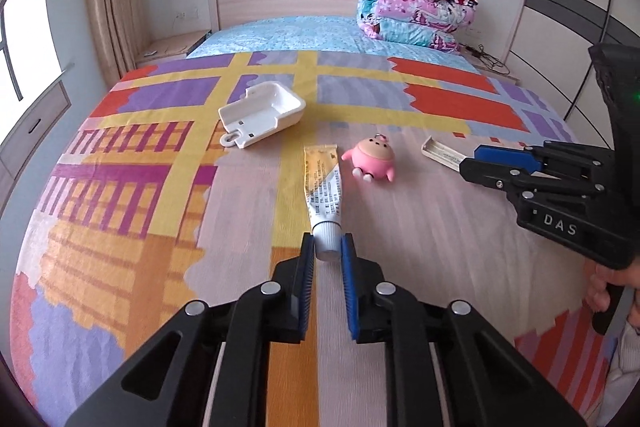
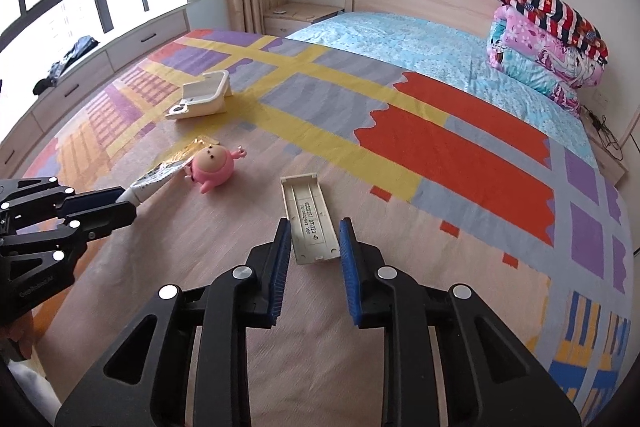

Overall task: Collect trash
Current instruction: 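Grasp the white ointment tube with the left tool while the right tool grasps the cream card strip, then lift the tube and card strip and carry them to the trash bag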

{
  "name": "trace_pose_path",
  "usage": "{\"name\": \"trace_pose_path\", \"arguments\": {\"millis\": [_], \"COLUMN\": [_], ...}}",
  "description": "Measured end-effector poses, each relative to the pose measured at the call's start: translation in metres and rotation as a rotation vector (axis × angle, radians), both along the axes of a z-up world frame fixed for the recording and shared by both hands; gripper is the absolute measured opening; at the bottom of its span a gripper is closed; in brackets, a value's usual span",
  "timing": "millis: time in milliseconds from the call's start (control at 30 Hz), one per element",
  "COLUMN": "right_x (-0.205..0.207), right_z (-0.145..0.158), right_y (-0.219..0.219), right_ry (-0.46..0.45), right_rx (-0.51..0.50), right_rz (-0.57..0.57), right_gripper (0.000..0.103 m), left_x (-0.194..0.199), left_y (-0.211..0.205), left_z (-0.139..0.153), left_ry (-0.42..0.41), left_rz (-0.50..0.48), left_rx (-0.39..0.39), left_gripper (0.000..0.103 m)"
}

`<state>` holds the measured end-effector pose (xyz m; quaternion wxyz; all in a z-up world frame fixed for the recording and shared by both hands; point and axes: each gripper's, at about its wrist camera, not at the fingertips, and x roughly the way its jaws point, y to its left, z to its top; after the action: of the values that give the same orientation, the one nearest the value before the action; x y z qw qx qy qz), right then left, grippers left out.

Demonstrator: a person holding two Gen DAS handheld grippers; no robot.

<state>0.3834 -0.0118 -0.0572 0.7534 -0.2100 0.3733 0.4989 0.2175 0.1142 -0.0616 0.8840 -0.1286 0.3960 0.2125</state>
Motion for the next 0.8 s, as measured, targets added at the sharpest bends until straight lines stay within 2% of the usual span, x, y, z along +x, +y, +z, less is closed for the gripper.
{"name": "trace_pose_path", "arguments": {"millis": [333, 667, 800], "right_x": [-0.028, -0.057, -0.060], "right_z": [0.016, -0.005, -0.003], "right_y": [-0.025, -0.041, -0.047], "right_ry": [-0.027, -0.034, -0.023], "right_rx": [0.020, -0.036, -0.022], "right_rz": [0.001, 0.009, -0.003], "right_gripper": [0.025, 0.025, 0.025], "left_x": [-0.029, -0.052, -0.059], "left_y": [-0.014, -0.025, -0.024], "left_z": [0.014, -0.003, -0.007], "left_ry": [-0.023, 0.006, 0.001], "left_rz": [-0.049, -0.060, -0.050], "left_rx": [0.014, -0.002, -0.015], "left_gripper": [0.013, 0.013, 0.013]}}
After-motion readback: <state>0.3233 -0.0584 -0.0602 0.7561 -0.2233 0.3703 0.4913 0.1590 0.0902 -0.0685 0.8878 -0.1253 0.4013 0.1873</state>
